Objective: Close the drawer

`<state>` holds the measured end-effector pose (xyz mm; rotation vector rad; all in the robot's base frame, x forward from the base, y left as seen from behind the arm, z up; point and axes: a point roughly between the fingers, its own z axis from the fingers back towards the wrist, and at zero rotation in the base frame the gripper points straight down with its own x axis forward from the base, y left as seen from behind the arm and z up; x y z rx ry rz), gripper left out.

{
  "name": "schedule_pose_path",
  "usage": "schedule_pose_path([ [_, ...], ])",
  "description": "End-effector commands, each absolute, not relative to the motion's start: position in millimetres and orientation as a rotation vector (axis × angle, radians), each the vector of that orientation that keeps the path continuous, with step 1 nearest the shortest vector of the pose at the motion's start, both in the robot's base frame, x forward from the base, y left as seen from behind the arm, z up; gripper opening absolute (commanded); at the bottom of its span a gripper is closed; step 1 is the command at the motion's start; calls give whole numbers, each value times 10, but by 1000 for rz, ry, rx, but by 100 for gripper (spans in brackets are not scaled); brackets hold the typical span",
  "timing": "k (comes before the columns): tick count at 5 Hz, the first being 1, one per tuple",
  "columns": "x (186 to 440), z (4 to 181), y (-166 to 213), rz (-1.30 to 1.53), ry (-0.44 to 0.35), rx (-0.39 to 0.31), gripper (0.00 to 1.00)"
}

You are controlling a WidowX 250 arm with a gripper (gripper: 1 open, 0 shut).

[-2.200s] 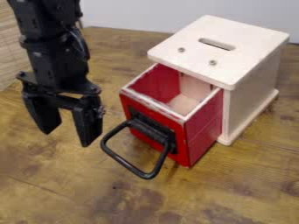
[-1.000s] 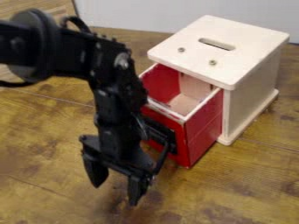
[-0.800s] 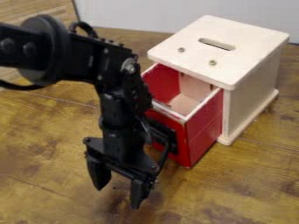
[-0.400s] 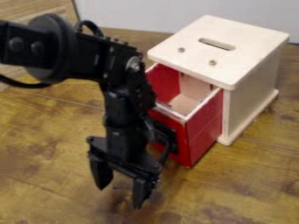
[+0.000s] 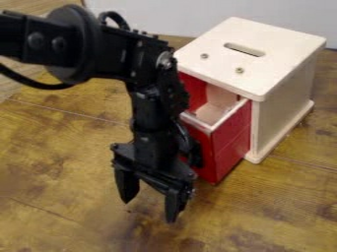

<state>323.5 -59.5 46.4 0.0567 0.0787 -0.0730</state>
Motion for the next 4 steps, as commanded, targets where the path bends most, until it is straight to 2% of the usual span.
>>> schedule_pose_path([
  [1,3633,746,-581,-79,-87,47,100],
  [4,3882,694,-579,-70,-120,54,100],
])
